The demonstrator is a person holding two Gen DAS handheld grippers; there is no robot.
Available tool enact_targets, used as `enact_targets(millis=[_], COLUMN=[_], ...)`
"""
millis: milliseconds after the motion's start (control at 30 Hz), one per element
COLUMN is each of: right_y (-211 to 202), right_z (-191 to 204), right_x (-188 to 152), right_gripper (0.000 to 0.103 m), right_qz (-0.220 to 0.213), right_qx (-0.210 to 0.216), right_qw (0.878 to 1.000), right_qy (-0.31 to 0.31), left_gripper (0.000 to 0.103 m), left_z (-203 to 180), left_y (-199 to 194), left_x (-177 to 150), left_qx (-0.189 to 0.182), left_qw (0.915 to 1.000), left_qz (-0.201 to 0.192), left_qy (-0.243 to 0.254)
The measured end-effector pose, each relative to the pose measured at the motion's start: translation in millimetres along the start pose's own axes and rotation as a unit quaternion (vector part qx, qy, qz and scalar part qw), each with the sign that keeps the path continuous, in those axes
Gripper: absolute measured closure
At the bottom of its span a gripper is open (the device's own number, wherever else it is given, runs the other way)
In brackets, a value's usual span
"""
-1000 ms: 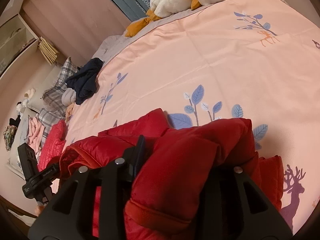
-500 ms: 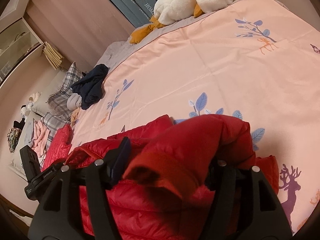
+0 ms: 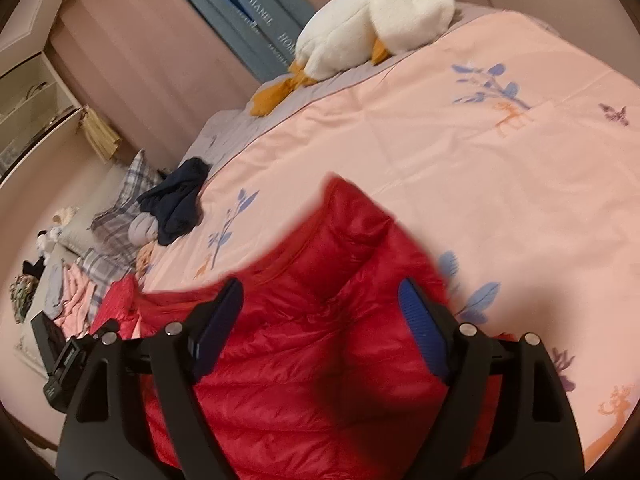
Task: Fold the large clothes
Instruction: 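Open both tools and release the folded red jacket onto the bed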
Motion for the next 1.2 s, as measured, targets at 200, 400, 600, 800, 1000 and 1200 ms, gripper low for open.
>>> enact_targets(millis=[200, 400, 600, 800, 1000, 1200], right_y=[-1.0, 32.9, 77.7, 84.7, 50.5, 40.7], right_z=[17.4, 33.2, -4.1, -14.6, 15.3, 58.2], right_x=[-14.9, -35.9, -32.5, -34.0, -38.6, -52.3], right_gripper=[0.022, 0.023, 0.026, 0.025, 0.025, 0.025], right_qz=[-0.007, 0.012, 0.058, 0.061, 0.029, 0.056], right_qx=[-0.041, -0.083, -0.119, -0.112, -0.089, -0.028], right_qw=[0.994, 0.981, 0.984, 0.987, 0.982, 0.962], right_qy=[-0.097, -0.175, -0.117, -0.102, -0.165, -0.267], left_gripper=[0.008, 0.008, 0.008, 0.006, 0.007, 0.007], left_z=[0.3, -10.8, 0.7, 2.8, -1.9, -4.2], left_y=[2.6, 33.3, 71.5, 84.3, 57.5, 7.9], left_x=[-2.9, -12.3, -30.4, -36.4, -34.4, -42.8], left_qx=[0.016, 0.051, 0.076, 0.066, 0.063, 0.033], left_qw=[0.9994, 0.9940, 0.9857, 0.9869, 0.9888, 0.9910], left_qz=[0.014, 0.055, 0.113, 0.113, 0.092, 0.060], left_qy=[0.027, 0.080, 0.098, 0.094, 0.099, 0.115])
Point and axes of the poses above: each gripper's, at about its wrist camera, not at the fingertips, and y roughly the way its jaws point, z to its left, x to its top, the point moved 3 cm from there along y, roughly the way its jaws point, and after that the axes turned 15 degrees about y, right-handed, at the moved point
